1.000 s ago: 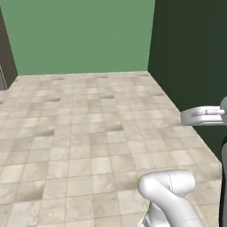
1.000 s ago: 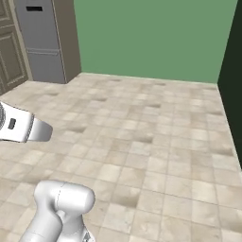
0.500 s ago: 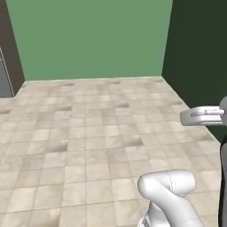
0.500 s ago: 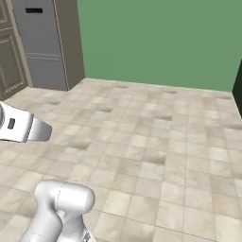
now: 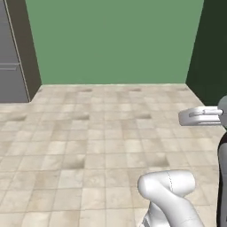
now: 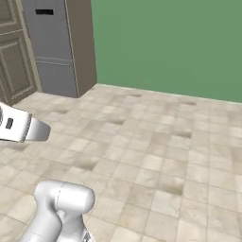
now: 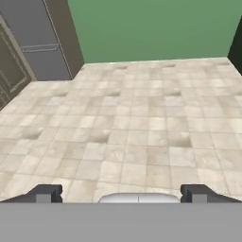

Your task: Move the syrup bottle and shaker from the cabinet to the dining counter.

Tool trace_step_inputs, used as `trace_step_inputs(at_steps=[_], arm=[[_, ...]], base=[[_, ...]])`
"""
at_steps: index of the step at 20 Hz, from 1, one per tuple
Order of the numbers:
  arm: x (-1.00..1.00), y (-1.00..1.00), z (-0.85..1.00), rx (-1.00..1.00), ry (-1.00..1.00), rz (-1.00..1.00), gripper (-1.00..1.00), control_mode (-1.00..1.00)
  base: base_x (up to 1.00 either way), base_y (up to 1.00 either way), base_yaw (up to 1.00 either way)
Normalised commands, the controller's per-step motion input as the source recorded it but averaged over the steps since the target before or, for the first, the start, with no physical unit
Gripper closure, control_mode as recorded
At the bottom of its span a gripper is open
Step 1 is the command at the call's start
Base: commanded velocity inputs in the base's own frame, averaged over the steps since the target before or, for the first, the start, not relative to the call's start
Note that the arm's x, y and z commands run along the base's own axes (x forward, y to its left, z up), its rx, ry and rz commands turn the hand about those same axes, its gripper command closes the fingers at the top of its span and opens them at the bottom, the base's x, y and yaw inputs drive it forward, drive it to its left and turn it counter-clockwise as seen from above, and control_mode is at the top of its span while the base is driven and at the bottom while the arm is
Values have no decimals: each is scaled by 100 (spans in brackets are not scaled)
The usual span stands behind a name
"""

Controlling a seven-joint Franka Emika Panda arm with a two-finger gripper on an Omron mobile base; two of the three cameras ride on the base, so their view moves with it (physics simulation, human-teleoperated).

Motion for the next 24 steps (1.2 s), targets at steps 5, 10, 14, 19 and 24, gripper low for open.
trace_step_inputs(at_steps=[5,10,14,19,24], arm=[[0,0,0,0,0,0,-100,100],[0,0,0,0,0,0,-100,100],[0,0,0,0,0,0,-100,100],[0,0,0,0,0,0,-100,100],[0,0,0,0,0,0,-100,100]], base=[[100,3,53],[97,-13,81],[99,-33,75],[99,-52,65],[72,-69,46]])
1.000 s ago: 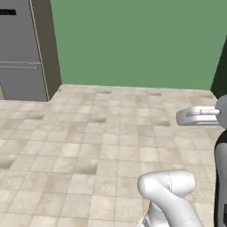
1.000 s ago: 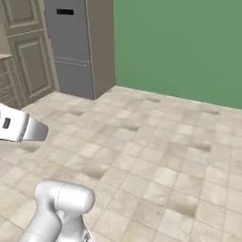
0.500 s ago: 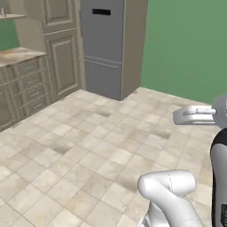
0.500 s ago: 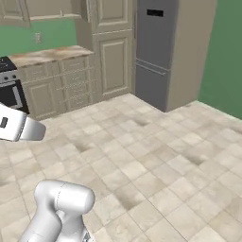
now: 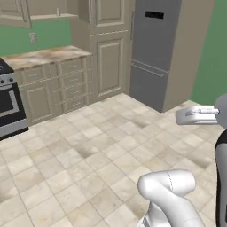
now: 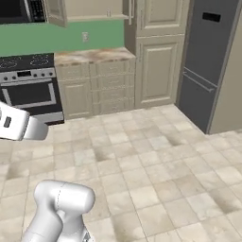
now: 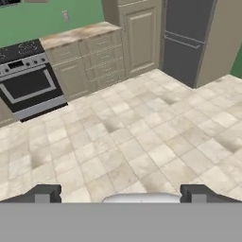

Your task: Move the syrup bottle and shaker from the cabinet to the dining counter.

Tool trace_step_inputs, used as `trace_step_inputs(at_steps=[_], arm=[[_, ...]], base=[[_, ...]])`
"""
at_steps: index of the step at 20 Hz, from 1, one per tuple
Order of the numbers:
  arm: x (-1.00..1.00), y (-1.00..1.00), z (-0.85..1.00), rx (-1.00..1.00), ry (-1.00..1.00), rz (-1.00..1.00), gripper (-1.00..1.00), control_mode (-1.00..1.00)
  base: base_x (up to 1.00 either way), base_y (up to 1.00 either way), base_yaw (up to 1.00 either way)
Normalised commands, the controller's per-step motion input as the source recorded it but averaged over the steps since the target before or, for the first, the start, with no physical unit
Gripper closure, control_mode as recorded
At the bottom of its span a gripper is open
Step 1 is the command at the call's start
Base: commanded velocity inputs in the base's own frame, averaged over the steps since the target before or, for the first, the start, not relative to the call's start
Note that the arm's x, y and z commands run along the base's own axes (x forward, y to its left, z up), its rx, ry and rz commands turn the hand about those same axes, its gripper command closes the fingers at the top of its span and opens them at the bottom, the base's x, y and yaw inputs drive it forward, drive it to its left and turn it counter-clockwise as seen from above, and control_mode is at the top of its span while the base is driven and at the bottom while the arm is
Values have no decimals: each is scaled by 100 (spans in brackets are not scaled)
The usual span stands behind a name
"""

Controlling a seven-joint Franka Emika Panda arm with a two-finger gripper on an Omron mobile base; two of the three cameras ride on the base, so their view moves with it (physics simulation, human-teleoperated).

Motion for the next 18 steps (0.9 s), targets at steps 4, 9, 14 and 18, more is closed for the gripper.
trace_step_inputs(at_steps=[4,9,14,18], arm=[[0,0,0,0,0,0,-100,100],[0,0,0,0,0,0,-100,100],[0,0,0,0,0,0,-100,100],[0,0,0,0,0,0,-100,100]], base=[[5,-100,29],[39,-79,30],[89,-9,37],[100,0,43]])
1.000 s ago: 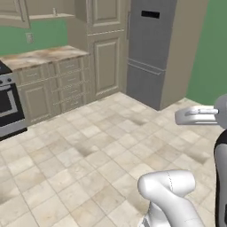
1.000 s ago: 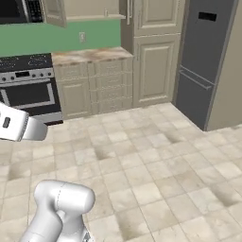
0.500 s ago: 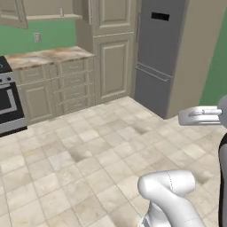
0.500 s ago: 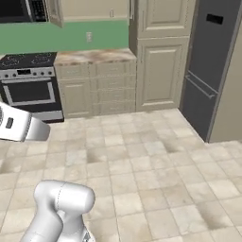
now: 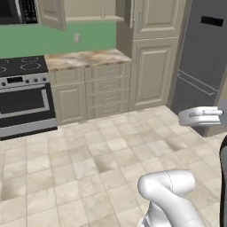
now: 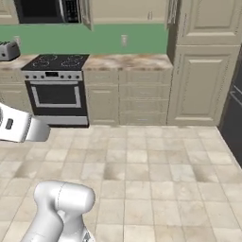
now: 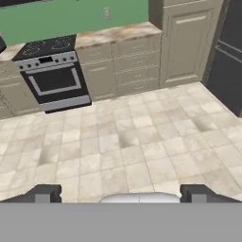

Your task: Move the syrup bottle and shaker from the cabinet to the dining counter.

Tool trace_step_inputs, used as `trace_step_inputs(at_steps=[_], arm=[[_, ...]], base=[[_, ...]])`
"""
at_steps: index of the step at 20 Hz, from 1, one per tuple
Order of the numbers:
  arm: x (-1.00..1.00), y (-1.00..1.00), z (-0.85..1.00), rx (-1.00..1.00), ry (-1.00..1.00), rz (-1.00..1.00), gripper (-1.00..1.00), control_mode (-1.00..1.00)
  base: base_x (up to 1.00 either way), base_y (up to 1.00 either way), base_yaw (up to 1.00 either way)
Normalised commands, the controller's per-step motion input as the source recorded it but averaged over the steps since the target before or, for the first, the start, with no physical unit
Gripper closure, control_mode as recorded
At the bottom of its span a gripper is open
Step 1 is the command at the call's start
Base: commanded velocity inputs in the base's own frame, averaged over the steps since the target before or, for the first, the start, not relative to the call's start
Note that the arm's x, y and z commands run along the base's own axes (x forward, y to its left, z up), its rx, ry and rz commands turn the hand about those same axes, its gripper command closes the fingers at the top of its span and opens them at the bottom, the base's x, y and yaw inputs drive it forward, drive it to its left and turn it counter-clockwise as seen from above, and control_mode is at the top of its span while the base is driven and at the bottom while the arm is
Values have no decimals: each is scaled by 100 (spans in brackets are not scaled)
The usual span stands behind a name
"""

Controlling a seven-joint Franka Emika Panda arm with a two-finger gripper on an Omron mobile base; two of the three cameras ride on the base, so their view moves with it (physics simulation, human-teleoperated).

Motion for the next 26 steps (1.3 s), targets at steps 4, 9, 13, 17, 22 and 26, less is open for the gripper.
trace_step_inputs(at_steps=[4,9,13,17,22,26], arm=[[0,0,0,0,0,0,-100,100],[0,0,0,0,0,0,-100,100],[0,0,0,0,0,0,-100,100],[0,0,0,0,0,0,-100,100],[0,0,0,0,0,0,-100,100],[0,0,0,0,0,0,-100,100]], base=[[100,-13,40],[100,-60,22],[100,-71,10],[100,-66,3],[100,-13,0],[100,0,0]])
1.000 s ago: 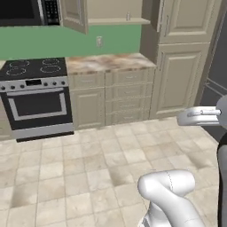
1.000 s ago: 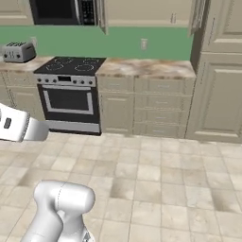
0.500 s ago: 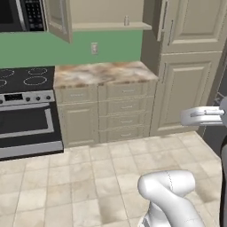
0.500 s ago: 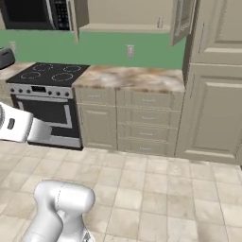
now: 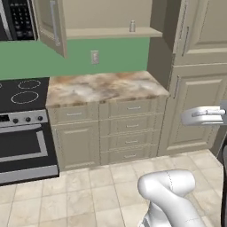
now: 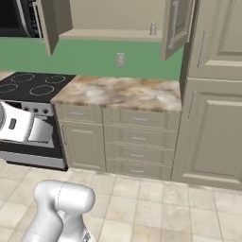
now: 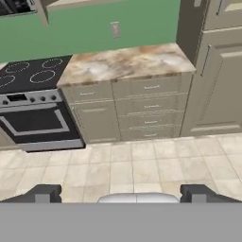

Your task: Move the syrup bottle and shaker from the cabinet to the dining counter.

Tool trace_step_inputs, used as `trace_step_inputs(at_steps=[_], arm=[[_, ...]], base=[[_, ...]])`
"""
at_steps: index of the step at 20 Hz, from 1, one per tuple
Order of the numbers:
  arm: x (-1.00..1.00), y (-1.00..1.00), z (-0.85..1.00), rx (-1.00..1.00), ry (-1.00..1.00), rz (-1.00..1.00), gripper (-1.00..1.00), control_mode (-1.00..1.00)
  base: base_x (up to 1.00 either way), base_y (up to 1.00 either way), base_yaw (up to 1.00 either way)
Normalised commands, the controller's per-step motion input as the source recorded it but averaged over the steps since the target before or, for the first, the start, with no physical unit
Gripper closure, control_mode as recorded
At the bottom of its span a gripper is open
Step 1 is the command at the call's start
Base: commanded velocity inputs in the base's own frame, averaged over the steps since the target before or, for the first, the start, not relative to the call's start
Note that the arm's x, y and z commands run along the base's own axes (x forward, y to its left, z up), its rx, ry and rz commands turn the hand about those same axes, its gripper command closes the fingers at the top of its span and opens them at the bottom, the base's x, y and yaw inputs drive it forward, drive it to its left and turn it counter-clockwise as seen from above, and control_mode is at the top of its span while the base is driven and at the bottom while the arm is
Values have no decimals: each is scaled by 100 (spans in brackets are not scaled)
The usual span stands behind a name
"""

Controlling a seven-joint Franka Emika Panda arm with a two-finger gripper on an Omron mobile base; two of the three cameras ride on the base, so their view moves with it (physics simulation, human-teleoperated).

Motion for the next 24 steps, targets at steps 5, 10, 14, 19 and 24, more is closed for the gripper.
trace_step_inputs(at_steps=[5,10,14,19,24], arm=[[0,0,0,0,0,0,-100,100],[0,0,0,0,0,0,-100,100],[0,0,0,0,0,0,-100,100],[0,0,0,0,0,0,-100,100],[0,0,0,0,0,0,-100,100]], base=[[97,0,0],[78,0,0],[75,0,0],[67,-3,-1],[66,-8,-2]])
